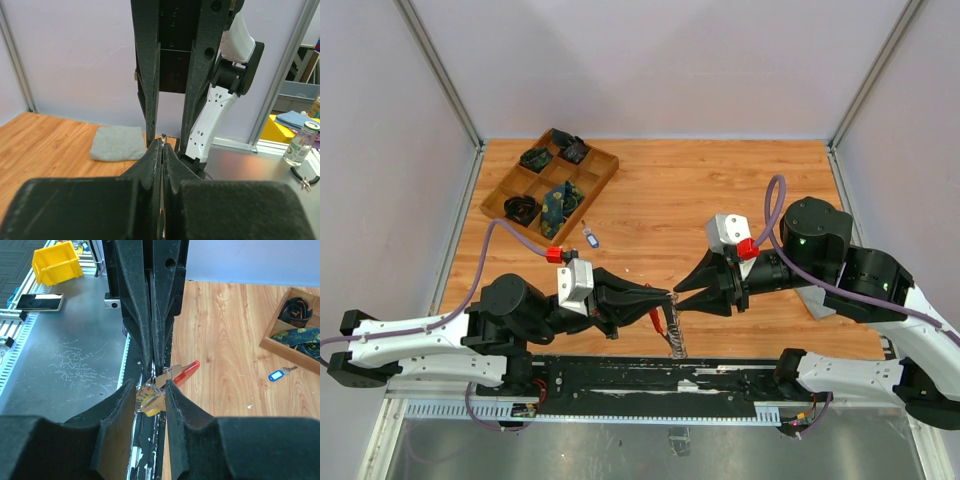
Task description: Put the keys on the keyring
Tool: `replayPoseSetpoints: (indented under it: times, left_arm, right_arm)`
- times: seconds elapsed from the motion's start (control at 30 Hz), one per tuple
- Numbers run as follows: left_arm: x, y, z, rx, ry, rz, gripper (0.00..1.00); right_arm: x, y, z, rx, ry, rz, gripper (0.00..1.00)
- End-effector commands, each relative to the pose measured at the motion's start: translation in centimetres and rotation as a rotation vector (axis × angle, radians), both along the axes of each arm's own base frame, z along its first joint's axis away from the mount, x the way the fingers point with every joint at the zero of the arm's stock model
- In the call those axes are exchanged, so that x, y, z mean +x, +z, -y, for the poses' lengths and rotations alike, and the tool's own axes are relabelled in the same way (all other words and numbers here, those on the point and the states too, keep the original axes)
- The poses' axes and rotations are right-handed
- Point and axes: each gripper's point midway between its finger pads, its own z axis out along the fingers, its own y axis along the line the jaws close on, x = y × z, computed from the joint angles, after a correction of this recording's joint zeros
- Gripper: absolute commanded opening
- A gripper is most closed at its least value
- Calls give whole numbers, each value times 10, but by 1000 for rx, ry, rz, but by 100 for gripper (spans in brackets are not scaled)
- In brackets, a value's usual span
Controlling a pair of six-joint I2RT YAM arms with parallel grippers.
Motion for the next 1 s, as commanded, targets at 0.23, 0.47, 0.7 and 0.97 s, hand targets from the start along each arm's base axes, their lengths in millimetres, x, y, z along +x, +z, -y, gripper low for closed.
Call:
replayPoseSetpoints:
  times: [0.23,0.47,0.7,0.97]
  left_arm:
    - [-5,40,-14,-120,-18,20,1]
    - [-5,39,-13,-115,-20,20,0]
    - [-4,35,-11,-102,-19,16,1]
    - [-6,23,2,-1,-36,27,32]
  right_arm:
    - [-10,-4,-5,11,53,-3,26]
    - [-10,-2,-4,21,51,1,16]
    - [-6,1,0,24,18,14,1]
    - [1,-18,17,-146,-43,-1,1]
